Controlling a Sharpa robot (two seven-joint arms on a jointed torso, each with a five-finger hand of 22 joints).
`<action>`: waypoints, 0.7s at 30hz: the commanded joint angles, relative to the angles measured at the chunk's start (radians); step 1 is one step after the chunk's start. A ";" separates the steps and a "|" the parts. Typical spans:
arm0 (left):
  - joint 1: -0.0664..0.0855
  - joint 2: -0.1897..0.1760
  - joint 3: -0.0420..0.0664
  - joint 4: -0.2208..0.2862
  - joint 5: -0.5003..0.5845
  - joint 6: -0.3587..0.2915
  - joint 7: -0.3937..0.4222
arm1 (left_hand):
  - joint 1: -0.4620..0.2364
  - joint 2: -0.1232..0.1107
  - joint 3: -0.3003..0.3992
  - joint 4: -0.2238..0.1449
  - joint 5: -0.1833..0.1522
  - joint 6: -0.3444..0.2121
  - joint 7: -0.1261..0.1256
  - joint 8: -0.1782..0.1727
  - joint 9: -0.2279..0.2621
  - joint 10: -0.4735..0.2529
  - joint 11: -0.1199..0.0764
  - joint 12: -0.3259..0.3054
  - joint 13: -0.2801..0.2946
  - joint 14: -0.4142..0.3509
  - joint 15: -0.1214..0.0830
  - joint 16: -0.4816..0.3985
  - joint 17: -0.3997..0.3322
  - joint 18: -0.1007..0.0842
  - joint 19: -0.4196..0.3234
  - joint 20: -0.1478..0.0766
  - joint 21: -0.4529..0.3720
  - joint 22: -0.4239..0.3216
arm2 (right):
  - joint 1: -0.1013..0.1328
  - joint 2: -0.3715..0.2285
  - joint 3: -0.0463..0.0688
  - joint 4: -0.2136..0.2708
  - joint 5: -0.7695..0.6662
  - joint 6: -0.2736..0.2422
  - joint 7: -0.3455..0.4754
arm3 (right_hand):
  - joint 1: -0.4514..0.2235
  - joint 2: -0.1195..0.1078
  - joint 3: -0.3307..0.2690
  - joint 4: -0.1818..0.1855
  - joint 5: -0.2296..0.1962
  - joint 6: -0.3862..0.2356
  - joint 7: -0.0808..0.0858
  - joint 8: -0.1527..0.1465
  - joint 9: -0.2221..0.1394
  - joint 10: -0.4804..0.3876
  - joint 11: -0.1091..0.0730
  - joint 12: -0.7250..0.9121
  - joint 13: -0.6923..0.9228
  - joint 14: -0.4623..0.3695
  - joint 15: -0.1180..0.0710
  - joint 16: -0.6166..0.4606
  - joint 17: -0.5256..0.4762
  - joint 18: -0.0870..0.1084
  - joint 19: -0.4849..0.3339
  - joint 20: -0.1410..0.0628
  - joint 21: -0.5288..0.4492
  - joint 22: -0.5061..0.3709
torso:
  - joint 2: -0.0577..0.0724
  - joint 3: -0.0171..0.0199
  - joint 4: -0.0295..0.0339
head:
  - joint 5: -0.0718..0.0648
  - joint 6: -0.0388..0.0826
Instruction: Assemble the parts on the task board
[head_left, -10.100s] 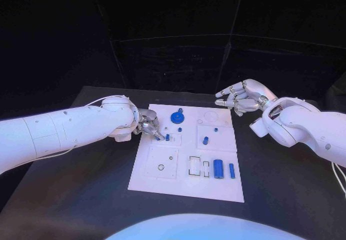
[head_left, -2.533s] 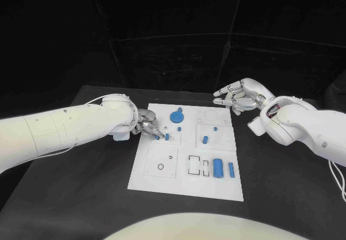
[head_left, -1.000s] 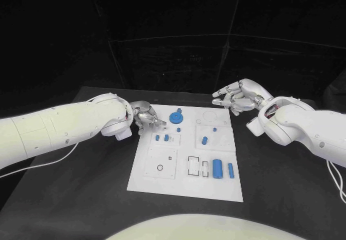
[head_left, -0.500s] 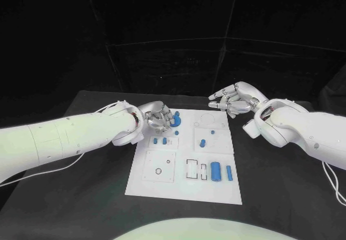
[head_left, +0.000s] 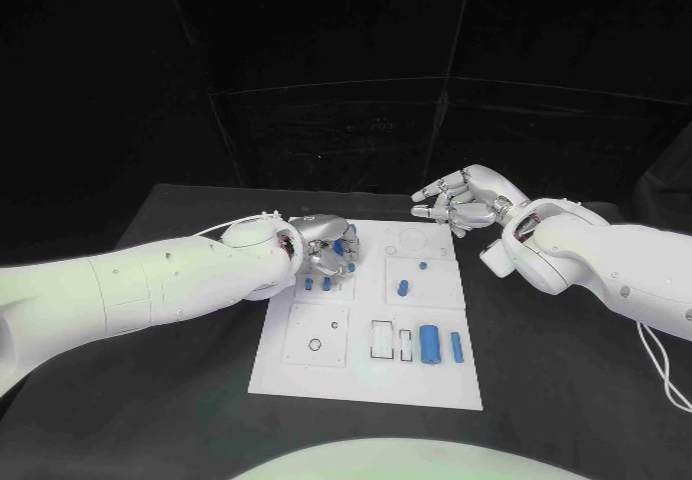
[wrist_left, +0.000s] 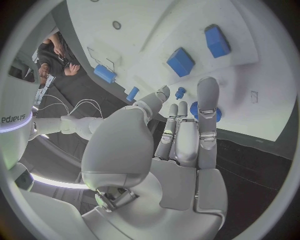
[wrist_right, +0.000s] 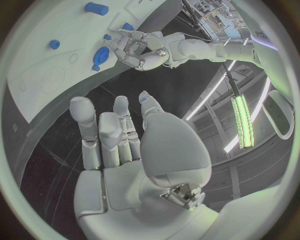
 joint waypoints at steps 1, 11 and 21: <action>0.000 0.011 0.001 -0.012 -0.079 0.015 -0.064 | 0.008 0.003 -0.007 0.002 -0.002 0.011 -0.002 -0.007 -0.008 0.011 0.001 -0.006 -0.009 0.009 -0.001 0.005 0.000 -0.016 0.012 -0.001 0.027 0.027 | 0.002 0.002 0.001 0.001 0.003 0.002 0.014 | 0.002 0.011 -0.002 0.001 0.005 -0.008 0.000 -0.002 0.000 -0.008 -0.002 0.000 0.001 0.008 0.003 -0.004 0.001 0.017 -0.005 -0.001 -0.007 -0.001 | 0.000 0.0006 0.0001 | -0.001 0.000; -0.003 0.037 0.001 -0.038 -0.086 0.005 -0.100 | 0.016 0.015 -0.004 0.008 -0.002 0.028 -0.003 -0.021 -0.028 0.023 0.000 -0.016 -0.032 0.017 -0.003 0.008 -0.004 -0.026 0.033 -0.004 0.078 0.078 | 0.002 0.004 0.001 0.001 0.003 0.002 0.015 | 0.003 0.013 -0.001 0.001 0.006 -0.008 0.000 -0.002 0.000 -0.008 -0.002 -0.001 0.001 0.008 0.003 -0.004 0.002 0.017 -0.004 -0.001 -0.006 0.000 | -0.002 0.0013 0.0012 | -0.005 -0.002; -0.003 0.057 0.001 -0.054 -0.086 0.014 -0.080 | 0.020 0.028 0.006 0.014 -0.002 0.045 -0.005 -0.027 -0.040 0.037 -0.002 -0.021 -0.047 0.021 -0.005 0.007 -0.011 -0.031 0.043 -0.006 0.107 0.109 | 0.002 0.007 0.001 0.001 0.003 0.004 0.015 | 0.003 0.013 -0.001 0.001 0.006 -0.008 0.000 -0.002 0.000 -0.008 -0.002 -0.001 0.001 0.008 0.003 -0.004 0.002 0.017 -0.004 -0.001 -0.006 0.000 | -0.002 0.0018 0.0011 | -0.005 -0.001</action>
